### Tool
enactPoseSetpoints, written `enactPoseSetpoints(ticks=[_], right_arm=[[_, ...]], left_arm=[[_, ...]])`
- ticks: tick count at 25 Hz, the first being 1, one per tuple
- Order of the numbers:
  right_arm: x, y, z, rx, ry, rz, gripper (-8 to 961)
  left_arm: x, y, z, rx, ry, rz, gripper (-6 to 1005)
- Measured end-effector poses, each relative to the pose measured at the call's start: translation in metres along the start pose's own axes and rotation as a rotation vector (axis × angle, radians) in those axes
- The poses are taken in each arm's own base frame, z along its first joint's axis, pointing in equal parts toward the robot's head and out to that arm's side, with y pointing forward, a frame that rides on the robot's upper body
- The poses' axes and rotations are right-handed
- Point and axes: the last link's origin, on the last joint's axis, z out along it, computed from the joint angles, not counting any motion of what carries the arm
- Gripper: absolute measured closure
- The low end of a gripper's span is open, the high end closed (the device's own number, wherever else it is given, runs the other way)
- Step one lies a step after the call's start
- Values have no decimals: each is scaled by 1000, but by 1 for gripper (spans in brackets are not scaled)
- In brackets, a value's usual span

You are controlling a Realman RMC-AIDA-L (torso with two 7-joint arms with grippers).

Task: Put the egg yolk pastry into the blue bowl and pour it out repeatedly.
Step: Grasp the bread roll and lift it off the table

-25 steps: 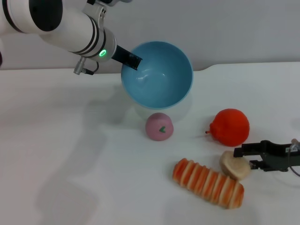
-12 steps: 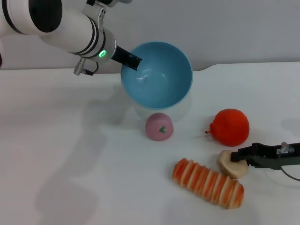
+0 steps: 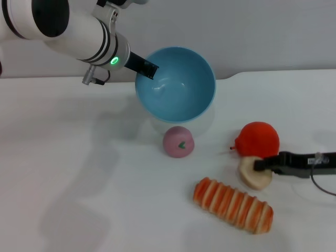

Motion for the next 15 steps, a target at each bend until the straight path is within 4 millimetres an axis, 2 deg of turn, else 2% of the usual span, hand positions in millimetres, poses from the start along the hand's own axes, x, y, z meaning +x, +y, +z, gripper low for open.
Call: enactPoseSetpoints(ticks=[8, 15], right_arm=[[-23, 31, -25, -136, -58, -112, 794], [-55, 64, -48, -247, -162, -222, 827]], left_arm=[[-1, 0, 0, 1, -1, -1, 999], [-4, 5, 1, -14, -15, 8, 1000]])
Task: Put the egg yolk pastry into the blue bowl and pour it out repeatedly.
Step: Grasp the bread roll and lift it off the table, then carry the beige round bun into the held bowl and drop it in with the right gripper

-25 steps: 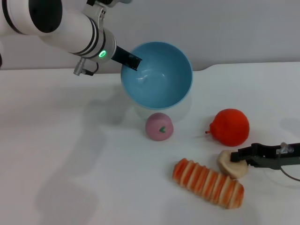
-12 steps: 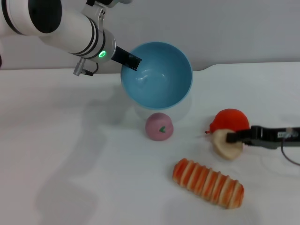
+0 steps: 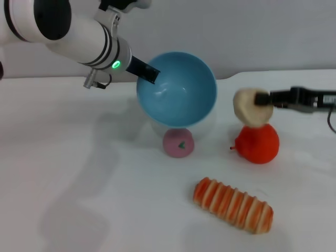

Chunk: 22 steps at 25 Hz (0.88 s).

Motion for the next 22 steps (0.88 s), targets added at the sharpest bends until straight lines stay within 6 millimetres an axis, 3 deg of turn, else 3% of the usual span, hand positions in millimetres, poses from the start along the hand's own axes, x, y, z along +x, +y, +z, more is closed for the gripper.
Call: enactPoseSetpoints(ticks=[5, 10, 15, 22], right_arm=[[-25, 12, 14, -8, -46, -67, 847], [-37, 17, 36, -16, -72, -65, 877], [-38, 21, 58, -31, -56, -74, 885], [-27, 24, 73, -46, -42, -44, 898]], left_arm=[[1, 9, 1, -24, 1, 12, 1000], [0, 16, 2, -43, -3, 22, 999], [-1, 25, 3, -71, -8, 31, 999], [-2, 38, 4, -106, -1, 44, 1000]])
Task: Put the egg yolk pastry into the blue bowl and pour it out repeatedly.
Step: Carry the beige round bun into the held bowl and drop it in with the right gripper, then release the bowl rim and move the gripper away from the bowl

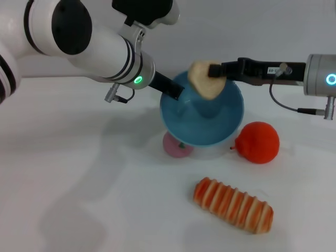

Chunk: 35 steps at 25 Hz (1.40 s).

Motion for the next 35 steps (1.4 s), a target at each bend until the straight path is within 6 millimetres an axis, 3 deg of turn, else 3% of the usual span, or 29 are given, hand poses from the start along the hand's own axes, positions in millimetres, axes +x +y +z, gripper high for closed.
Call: enactPoseSetpoints(ticks=[13, 19, 21, 24, 27, 35], right_arm=[[6, -9, -4, 32, -18, -22, 907], [3, -12, -9, 45, -46, -22, 721], [1, -12, -16, 35, -70, -23, 624], [-4, -16, -48, 42, -172, -48, 479], [-4, -21, -76, 98, -238, -160, 398], [13, -40, -106, 248, -419, -639, 399]], left_arm=[[0, -4, -1, 9, 16, -7, 999], [-1, -5, 0, 11, 11, -9, 999], [-1, -6, 0, 14, 10, -9, 999], [0, -11, -4, 18, 10, -19, 999], [6, -17, -9, 37, 29, -20, 999], [13, -28, -12, 77, 76, -19, 1000]])
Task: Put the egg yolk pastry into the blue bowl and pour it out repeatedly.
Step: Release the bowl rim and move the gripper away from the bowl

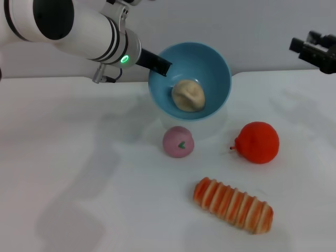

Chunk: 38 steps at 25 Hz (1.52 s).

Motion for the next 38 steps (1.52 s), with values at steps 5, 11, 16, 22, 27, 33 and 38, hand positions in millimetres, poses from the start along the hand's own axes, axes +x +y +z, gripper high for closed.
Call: enactPoseSetpoints(ticks=[5, 11, 16, 22, 27, 33, 38], right_arm=[[21, -11, -13, 180, -162, -150, 399], [45, -22, -29, 343, -161, -157, 399], [62, -21, -32, 369, -116, -109, 399], [73, -16, -35, 372, -97, -98, 398], [74, -16, -36, 373, -97, -87, 398], [73, -15, -36, 364, -107, -85, 399], [70, -13, -35, 350, -123, -89, 399]], left_arm=[[-7, -4, 1, 8, -6, -16, 1000], [-14, -10, 2, 23, 7, -35, 999], [-12, -23, -5, 44, -39, -46, 999], [-8, -42, -21, 69, -134, -83, 999], [-21, -45, -24, 74, -225, -76, 1000], [-42, -46, -30, 42, -338, -112, 999], [-55, -50, -31, 46, -372, -132, 999]])
